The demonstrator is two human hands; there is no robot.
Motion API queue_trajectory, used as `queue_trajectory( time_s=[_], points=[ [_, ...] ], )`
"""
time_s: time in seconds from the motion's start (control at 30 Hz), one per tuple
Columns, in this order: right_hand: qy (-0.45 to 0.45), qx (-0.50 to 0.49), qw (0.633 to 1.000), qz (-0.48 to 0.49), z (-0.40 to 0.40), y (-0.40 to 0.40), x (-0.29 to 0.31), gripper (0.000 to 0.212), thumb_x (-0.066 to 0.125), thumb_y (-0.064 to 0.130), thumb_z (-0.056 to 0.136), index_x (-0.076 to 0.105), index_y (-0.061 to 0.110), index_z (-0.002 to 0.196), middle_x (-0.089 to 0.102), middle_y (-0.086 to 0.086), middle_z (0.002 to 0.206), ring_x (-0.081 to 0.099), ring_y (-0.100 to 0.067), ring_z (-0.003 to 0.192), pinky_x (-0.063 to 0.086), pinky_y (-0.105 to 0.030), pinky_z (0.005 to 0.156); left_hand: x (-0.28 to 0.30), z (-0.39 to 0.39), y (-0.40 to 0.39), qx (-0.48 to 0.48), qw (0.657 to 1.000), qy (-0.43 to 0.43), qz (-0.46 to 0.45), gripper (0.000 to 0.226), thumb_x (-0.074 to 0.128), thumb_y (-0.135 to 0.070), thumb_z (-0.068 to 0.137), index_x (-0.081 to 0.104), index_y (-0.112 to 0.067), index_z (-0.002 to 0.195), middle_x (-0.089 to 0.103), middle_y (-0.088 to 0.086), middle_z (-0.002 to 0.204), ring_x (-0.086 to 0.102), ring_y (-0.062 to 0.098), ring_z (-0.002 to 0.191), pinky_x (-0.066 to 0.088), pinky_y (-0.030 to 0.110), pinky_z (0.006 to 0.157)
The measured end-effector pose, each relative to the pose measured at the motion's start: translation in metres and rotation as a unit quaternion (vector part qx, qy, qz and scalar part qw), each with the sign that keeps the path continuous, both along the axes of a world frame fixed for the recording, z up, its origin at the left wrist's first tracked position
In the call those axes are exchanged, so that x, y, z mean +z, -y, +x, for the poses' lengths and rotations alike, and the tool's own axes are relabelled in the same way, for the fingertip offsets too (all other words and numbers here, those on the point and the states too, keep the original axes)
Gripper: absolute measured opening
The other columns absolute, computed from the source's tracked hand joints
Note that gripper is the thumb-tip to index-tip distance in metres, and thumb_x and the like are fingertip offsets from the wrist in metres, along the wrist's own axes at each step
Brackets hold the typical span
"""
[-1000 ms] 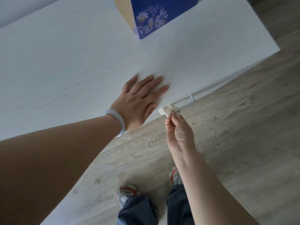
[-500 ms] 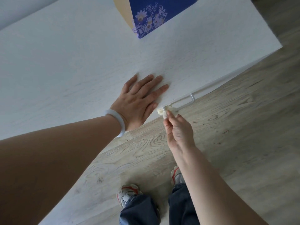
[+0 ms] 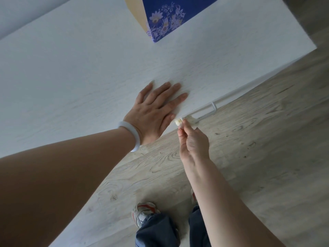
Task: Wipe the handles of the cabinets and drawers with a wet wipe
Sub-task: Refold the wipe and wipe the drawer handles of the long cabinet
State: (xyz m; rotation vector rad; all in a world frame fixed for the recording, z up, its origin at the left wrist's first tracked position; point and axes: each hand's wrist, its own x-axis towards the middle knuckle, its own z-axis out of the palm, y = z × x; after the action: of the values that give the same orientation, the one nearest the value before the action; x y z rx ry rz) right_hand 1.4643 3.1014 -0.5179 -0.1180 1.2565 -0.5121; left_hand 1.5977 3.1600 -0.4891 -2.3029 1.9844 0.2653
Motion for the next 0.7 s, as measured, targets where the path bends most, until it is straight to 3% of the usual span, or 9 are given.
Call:
queue_trajectory(
  time_s=[0.1,0.23,0.47,0.57,0.7],
  points=[
    [0.01,0.042,0.999,0.003,-0.014,0.015,0.001,0.007,0.068,-0.005,0.081,0.065,0.001,0.078,0.064,-0.008,0.076,0.061,-0.009,0.068,0.053,-0.016,0.062,-0.001,0.001,-0.001,0.002,1.0,-0.002,-0.001,0.055,0.014,-0.043,0.101,0.009,-0.031,0.154,0.01,-0.004,0.162,0.009,0.019,0.149,0.011,0.05,0.119],
    [-0.012,-0.019,0.999,-0.024,-0.031,0.052,0.002,0.008,0.068,-0.008,0.079,0.064,-0.004,0.084,0.067,-0.013,0.087,0.064,-0.013,0.074,0.055,-0.016,0.062,-0.001,0.001,-0.001,0.001,1.0,-0.003,-0.002,0.055,0.013,-0.043,0.101,0.008,-0.032,0.154,0.01,-0.005,0.162,0.008,0.019,0.149,0.011,0.05,0.119],
    [-0.121,0.151,0.961,-0.198,-0.034,0.076,-0.005,0.014,0.068,0.0,0.085,0.067,0.01,0.094,0.065,-0.002,0.079,0.06,-0.006,0.06,0.051,-0.018,0.063,-0.002,0.001,-0.002,0.002,1.0,-0.004,-0.012,0.054,0.017,-0.042,0.101,0.01,-0.032,0.154,0.011,-0.004,0.161,0.009,0.019,0.149,0.011,0.05,0.118],
    [-0.175,0.141,0.938,-0.264,-0.03,0.065,-0.006,0.019,0.067,-0.001,0.084,0.066,0.008,0.101,0.064,-0.003,0.074,0.055,-0.007,0.054,0.048,-0.021,0.058,-0.001,0.001,0.0,-0.001,1.0,-0.005,-0.015,0.054,0.019,-0.042,0.101,0.01,-0.031,0.154,0.011,-0.004,0.161,0.01,0.019,0.149,0.011,0.05,0.119],
    [-0.167,0.081,0.956,-0.226,-0.025,0.045,-0.007,0.014,0.067,0.001,0.086,0.064,0.005,0.1,0.06,0.0,0.065,0.054,-0.004,0.053,0.047,-0.019,0.058,-0.003,0.002,-0.001,-0.002,1.0,0.002,-0.021,0.055,0.021,-0.041,0.101,0.01,-0.031,0.154,0.01,-0.004,0.162,0.011,0.019,0.149,0.011,0.049,0.119]
  ],
)
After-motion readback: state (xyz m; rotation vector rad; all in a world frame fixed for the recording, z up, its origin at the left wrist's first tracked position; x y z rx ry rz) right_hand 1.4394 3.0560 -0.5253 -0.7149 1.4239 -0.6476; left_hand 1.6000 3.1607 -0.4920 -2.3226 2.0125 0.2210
